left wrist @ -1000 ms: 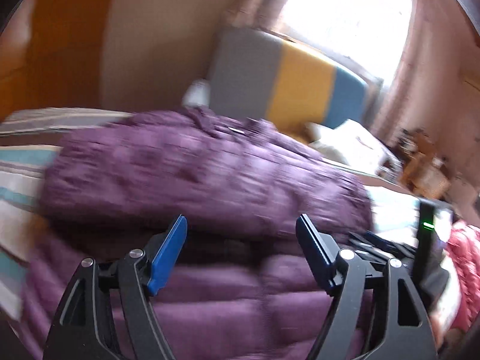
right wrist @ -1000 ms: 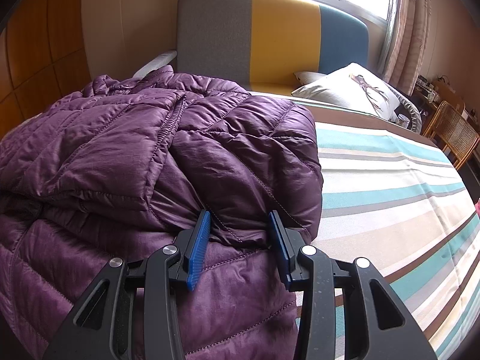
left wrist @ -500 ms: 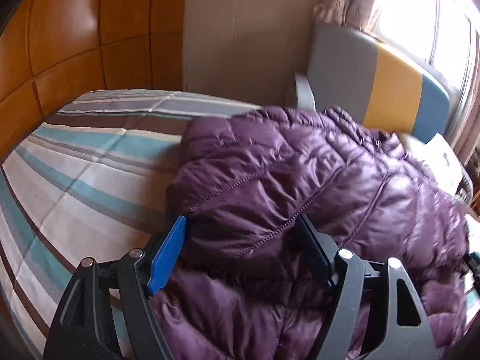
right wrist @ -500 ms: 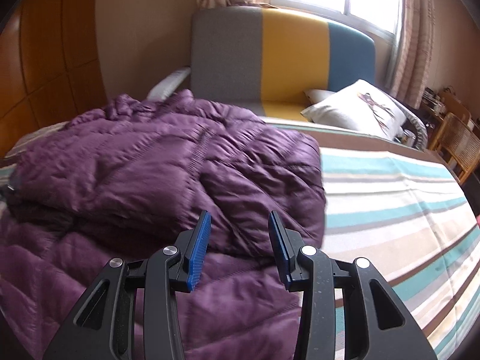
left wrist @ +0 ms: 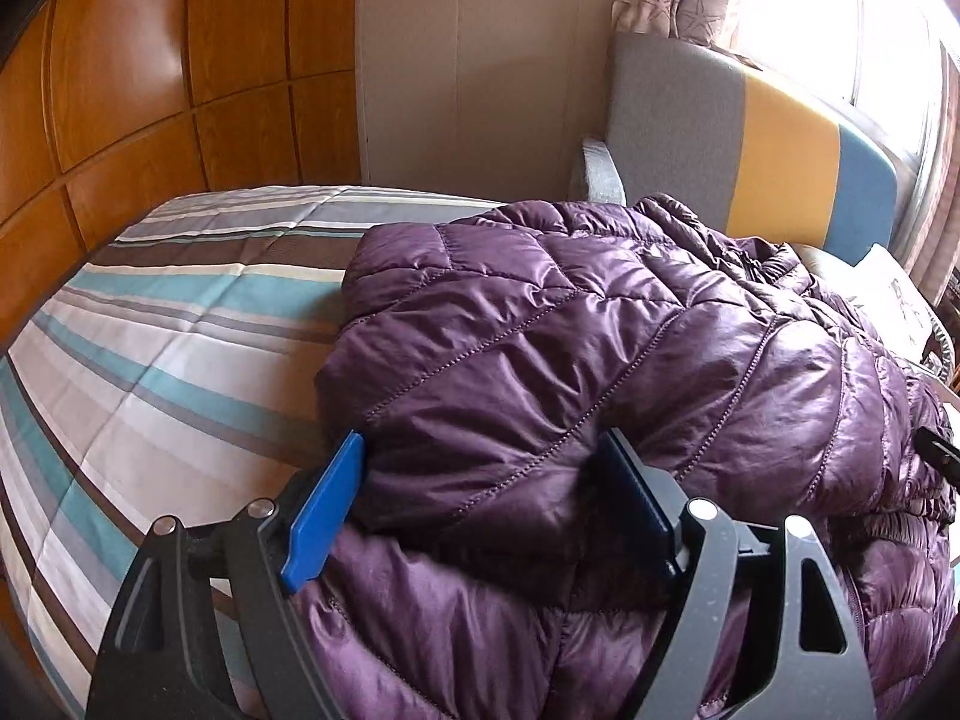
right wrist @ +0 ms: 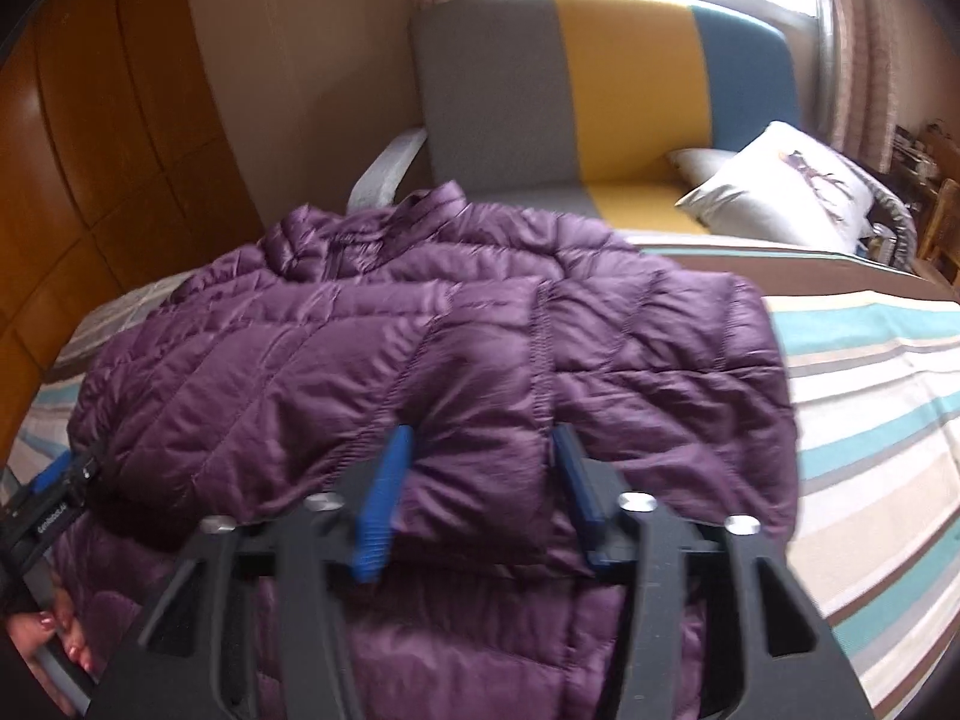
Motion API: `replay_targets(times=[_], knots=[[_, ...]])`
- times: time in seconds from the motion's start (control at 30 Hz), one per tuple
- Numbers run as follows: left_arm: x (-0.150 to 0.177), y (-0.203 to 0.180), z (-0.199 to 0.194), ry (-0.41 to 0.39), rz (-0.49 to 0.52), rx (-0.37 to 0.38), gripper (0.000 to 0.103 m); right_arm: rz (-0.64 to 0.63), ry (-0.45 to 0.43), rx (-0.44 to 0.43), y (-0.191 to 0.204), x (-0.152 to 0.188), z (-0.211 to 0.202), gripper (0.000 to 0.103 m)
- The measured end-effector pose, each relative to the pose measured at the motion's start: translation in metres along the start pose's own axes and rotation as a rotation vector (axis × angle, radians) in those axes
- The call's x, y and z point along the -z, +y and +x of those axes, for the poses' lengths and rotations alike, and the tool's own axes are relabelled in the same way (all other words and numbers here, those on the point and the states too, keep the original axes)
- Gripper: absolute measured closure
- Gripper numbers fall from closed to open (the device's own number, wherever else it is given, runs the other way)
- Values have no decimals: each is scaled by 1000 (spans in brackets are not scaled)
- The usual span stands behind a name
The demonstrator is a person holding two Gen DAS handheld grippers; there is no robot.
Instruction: Fold large clothes
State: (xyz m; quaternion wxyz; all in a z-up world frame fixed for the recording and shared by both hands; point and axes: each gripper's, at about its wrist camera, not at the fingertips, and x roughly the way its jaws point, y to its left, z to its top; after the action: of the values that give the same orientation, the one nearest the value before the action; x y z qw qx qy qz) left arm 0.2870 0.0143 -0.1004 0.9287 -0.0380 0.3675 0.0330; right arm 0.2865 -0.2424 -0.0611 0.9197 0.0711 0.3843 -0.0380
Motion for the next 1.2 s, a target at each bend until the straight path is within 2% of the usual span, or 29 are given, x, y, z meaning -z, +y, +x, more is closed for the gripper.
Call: replay_targets(times=[0.03, 0.07, 0.1, 0.2, 0.3, 0.37, 0.47, 0.53, 0.63, 0.7, 0.73, 0.77, 0.8, 0.83, 0.87, 0.97, 1.03, 1.07, 1.13, 1.2], knots=[[0, -1, -2, -9, 5, 4, 24, -6, 3, 6, 1, 1, 1, 71], [0, -2, -5, -16, 8, 11, 24, -12, 1, 4, 2, 1, 1, 89], [-1, -3, -9, -30, 16, 31, 24, -17, -12, 3, 2, -1, -3, 95], [-6, -8, -23, -76, 41, 98, 24, -12, -82, 23, -6, -7, -20, 97], [-10, -11, -26, -111, 62, 89, 22, -1, -100, 80, -21, -12, -24, 98], [-11, -17, -17, -76, 81, 70, 22, 20, -68, 93, -31, -10, -15, 98], [-10, -28, 8, 36, 129, 54, 21, 44, -26, 98, -42, 0, 2, 98], [-9, -35, 15, 72, 158, 37, 21, 45, -27, 105, -42, 4, 4, 97], [-10, -35, 7, 60, 164, 45, 21, 58, -49, 103, -41, 3, -12, 97], [-9, -34, -3, 53, 158, 52, 20, 48, -98, 92, -38, 0, -31, 97], [-9, -33, -11, 42, 159, 62, 18, 32, -117, 87, -36, -2, -36, 95], [-10, -34, -19, 25, 165, 79, 17, 2, -140, 85, -30, -3, -44, 75], [-12, -35, -24, 7, 174, 88, 16, -25, -162, 74, -25, -5, -49, 42], [-17, -38, -32, -29, 196, 85, 14, -42, -183, 65, -19, -6, -52, 33], [-20, -41, -36, -44, 208, 77, 14, -65, -199, 66, -12, -8, -54, 34], [-40, -44, -34, -73, 211, 68, 14, -103, -207, 79, 3, -16, -49, 52], [-53, -48, -22, -77, 221, 46, 14, -114, -177, 51, 10, -20, -35, 65], [-58, -49, -13, -60, 227, 38, 18, -129, -152, 45, 14, -22, -26, 70], [-64, -49, 5, -24, 228, 28, 30, -139, -116, 32, 17, -24, -10, 73], [-69, -46, 25, 13, 223, 27, 31, -125, -68, 45, 15, -24, 11, 74]])
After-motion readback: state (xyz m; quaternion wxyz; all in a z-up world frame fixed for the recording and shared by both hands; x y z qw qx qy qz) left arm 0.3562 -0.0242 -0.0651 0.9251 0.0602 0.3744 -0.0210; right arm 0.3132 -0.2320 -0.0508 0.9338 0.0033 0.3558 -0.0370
